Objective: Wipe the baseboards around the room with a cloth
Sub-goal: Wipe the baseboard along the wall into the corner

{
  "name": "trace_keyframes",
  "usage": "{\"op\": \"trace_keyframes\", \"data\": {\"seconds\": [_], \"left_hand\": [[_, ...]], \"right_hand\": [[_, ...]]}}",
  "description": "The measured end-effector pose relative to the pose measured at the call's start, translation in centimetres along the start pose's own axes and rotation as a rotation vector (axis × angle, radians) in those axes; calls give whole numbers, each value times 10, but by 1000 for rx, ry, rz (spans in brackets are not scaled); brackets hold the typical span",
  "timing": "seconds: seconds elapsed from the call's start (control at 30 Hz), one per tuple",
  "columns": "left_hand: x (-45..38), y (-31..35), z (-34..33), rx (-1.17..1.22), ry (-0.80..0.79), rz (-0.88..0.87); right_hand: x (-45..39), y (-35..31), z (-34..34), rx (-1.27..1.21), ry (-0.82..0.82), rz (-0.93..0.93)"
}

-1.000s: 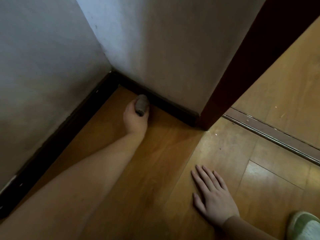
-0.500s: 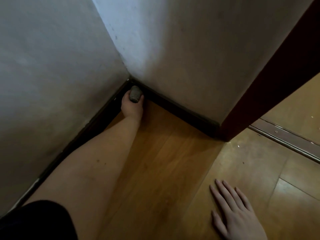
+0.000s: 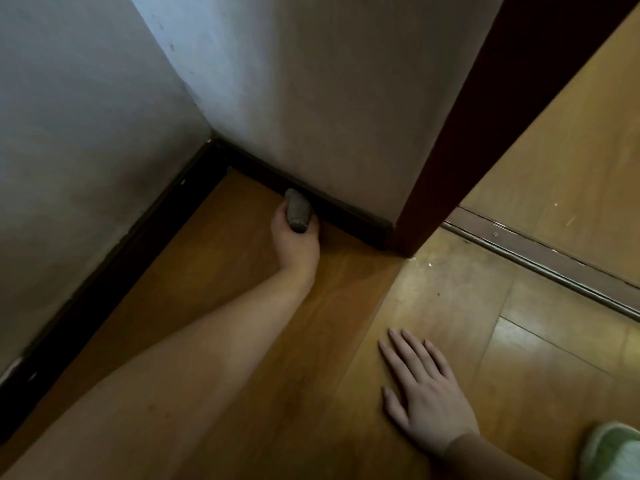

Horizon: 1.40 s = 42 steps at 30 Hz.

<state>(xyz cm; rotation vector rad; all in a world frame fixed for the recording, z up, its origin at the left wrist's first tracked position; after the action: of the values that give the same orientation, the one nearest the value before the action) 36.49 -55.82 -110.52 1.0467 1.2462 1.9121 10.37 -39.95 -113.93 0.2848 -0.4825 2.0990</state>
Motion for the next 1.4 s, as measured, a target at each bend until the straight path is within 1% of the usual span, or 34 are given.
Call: {"op": "trace_keyframes", "data": {"seconds": [0.17,0.37,0.43,0.53,0.6,0.73,0.83,1.0,1.07,1.13,1.3,1.4], "left_hand": [[43,8,-31,-101,-73,-65],[91,12,-56,-214,-252,-183],[99,8,-63,-230,-331,-185],[103,0,-69,-252,-497,-151],[102,-3,-67,-279,-560,-159],[95,-5,-44,-307,-535,-155],[86,-2,-23,-353,-498,-202],[86,-3,0,-511,-594,-296],[94,-9,7,-532,-606,-305],[106,-15,17,-513,-576,-279],[147,-28,44,-464,-484,-144],[169,-31,56,-448,-464,-90]], "right_hand": [[1,-1,1,-20,-19,-13],[2,-2,3,-55,-22,-15],[2,-3,4,-54,-23,-13],[2,-3,4,-44,-23,-11],[2,-3,4,-40,-32,-13],[1,-3,5,-24,-50,-20],[0,-4,3,-12,-60,-21],[-1,0,0,12,-98,-33],[0,0,-1,23,-113,-17],[-1,1,-2,37,-143,-9],[0,1,-2,75,-180,-1],[0,-1,0,74,-193,-3]]}}
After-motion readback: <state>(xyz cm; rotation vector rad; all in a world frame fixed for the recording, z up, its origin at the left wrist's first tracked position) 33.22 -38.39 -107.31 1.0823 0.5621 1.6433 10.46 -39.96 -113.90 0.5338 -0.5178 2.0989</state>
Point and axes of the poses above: each hand's wrist, its own x-axis away from the middle knuckle, its own z-axis out of the back of the hand, y = z × x, the point moved 6 cm from there along -x, towards the middle knuckle, and after that the axes turned 11 degrees about -y, right-handed, at the moved point
